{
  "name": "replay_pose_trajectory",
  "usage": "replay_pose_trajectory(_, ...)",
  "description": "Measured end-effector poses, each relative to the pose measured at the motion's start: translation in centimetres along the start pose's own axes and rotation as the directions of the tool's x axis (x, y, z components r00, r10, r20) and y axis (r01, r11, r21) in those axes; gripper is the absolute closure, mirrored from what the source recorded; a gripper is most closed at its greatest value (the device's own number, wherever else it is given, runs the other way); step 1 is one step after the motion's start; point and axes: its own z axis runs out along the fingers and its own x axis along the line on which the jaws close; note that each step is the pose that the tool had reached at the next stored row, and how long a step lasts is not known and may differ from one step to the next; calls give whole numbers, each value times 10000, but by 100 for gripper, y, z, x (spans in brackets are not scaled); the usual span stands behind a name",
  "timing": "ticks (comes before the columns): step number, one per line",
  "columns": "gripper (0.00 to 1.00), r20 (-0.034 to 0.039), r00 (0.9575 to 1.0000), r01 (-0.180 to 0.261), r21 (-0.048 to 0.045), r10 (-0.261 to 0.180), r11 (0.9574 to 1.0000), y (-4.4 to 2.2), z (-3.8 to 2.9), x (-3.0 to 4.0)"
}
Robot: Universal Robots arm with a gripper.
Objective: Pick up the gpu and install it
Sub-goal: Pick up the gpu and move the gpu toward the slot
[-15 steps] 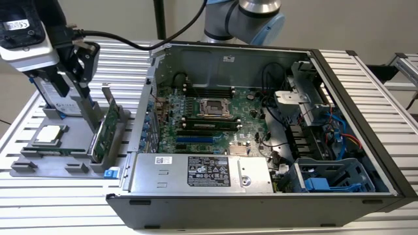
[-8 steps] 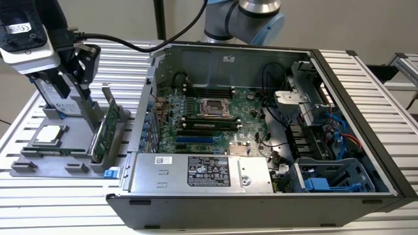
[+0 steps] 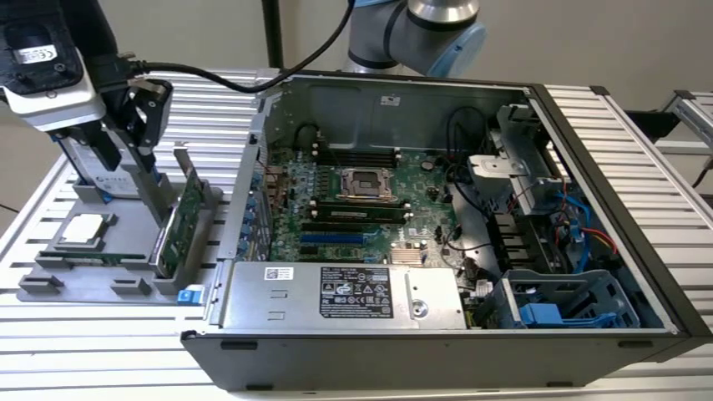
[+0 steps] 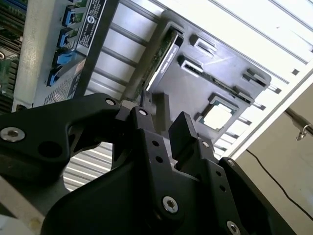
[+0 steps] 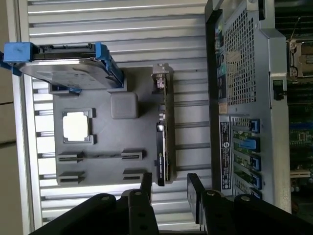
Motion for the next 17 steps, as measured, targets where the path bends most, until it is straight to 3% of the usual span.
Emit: replay_pose_trajectory(17,0,-1,10000,0,1,0,10000,-4,125,-4)
